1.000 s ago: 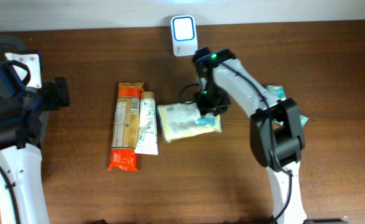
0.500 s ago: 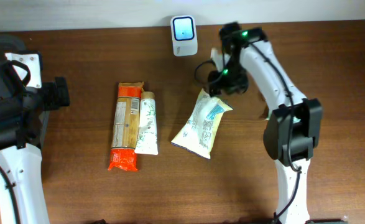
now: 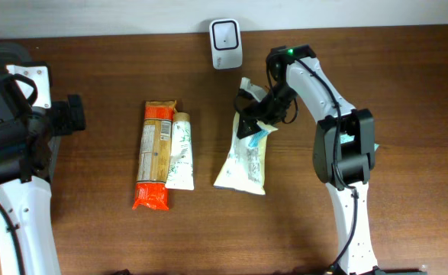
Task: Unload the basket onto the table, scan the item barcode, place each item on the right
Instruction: 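Reach the right gripper to the white-yellow bag and grasp it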
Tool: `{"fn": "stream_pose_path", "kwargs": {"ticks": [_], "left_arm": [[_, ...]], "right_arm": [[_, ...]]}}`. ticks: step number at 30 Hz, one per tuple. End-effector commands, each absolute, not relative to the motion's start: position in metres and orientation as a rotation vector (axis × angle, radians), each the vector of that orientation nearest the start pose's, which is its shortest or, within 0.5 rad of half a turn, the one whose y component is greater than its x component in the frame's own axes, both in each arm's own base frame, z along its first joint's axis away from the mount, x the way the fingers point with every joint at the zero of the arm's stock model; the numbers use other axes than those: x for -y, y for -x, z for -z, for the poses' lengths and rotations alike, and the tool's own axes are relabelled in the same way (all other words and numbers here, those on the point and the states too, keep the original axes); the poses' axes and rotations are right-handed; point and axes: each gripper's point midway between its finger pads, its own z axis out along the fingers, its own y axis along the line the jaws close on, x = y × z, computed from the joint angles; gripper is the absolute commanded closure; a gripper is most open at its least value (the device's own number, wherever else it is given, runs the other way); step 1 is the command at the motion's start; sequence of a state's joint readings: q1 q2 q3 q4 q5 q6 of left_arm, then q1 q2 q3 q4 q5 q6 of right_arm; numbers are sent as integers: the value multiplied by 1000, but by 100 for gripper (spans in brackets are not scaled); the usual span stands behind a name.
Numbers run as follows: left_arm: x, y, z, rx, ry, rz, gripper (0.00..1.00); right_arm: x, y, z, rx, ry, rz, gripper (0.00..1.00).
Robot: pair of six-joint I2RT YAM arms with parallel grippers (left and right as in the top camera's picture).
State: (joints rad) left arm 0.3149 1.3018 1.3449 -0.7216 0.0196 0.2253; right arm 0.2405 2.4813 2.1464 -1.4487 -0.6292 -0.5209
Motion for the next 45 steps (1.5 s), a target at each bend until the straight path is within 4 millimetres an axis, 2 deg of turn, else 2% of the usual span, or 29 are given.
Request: {"fn": "stream_pose_path", "kwargs": {"ticks": [1,2,3,5,6,7,10,11,13,15,17,19,21,22,23,24,25,27,29,32,33,35,36,39,41,43,45], "left_arm": [[-116,-366,-289,-2250,71,-269,1],[-116,-366,-289,-2250,71,-269,1],[-116,-366,-289,-2250,71,-269,1],[-116,-366,-289,-2250,71,-269,1],[-116,-366,-289,-2250,71,-269,1],[-116,-366,-289,-2250,71,-269,1],[-116,-366,-289,-2250,71,-269,1],[-116,-366,-289,-2250,71,-269,1],[-116,-366,-289,-2250,71,-269,1],[-116,-366,-289,-2250,71,-269,1],[-116,-366,-289,-2250,71,-269,1],[-116,-366,-289,-2250,71,-269,1],[-116,-366,-289,-2250,71,-269,1],[-116,-366,-289,-2250,71,-269,1],[-116,-366,-289,-2250,71,-269,1],[-116,-366,-289,-2250,71,-269,1],[-116,-366,-289,-2250,71,-269,1],[-116,-366,-289,-2250,72,-270,1],[-116,-366,-289,-2250,71,-269,1],[-116,-366,-289,-2250,72,-270,1],[-116,-366,-289,-2250,71,-269,1],[-116,-366,-289,-2250,71,-269,1],[-116,-366,-289,-2250,71,-269,1],[-116,-366,-289,-2250,71,-269,1],[-116,-366,-289,-2250,71,-269,1],[-116,-366,-289,-2250,71,-269,1],[-116,-366,-289,-2250,71,-269,1]], "right_arm": [[-218,-380,-33,-2912,1093,-1147,1],[-219,-376,-28,-2924,1100,-1150,1],[-220,-370,-17,-2935,1106,-1156,15],[-220,-363,0,-2947,1104,-1163,66],[-220,-362,1,-2948,1104,-1163,85],[-219,-363,1,-2952,1091,-1159,96],[-212,-384,-9,-2990,913,-1132,96],[-205,-397,-18,-3006,794,-1114,96],[-178,-423,-40,-3056,482,-1044,96],[-143,-439,-49,-3122,158,-898,96],[-112,-443,-47,-3185,-113,-732,96],[-110,-436,-42,-3225,-169,-694,96],[-119,-418,-37,-3292,-151,-690,96],[-125,-410,-35,-3323,-135,-682,86],[-128,-405,-34,-3343,-119,-667,67],[-131,-401,-33,-3361,-92,-627,55],[-134,-400,-32,-3367,-74,-609,50],[-138,-398,-32,-3369,-50,-598,48],[-137,-407,-34,-3319,68,-598,48],[-140,-428,-51,-3165,422,-616,44],[-141,-434,-56,-3122,488,-614,34],[-148,-444,-63,-3044,572,-629,9],[-154,-446,-64,-3008,626,-655,3],[-163,-452,-66,-2945,686,-689,1],[-177,-446,-59,-2939,739,-745,1],[-190,-435,-46,-2956,776,-811,1],[-214,-417,-35,-2941,867,-891,1]]}}
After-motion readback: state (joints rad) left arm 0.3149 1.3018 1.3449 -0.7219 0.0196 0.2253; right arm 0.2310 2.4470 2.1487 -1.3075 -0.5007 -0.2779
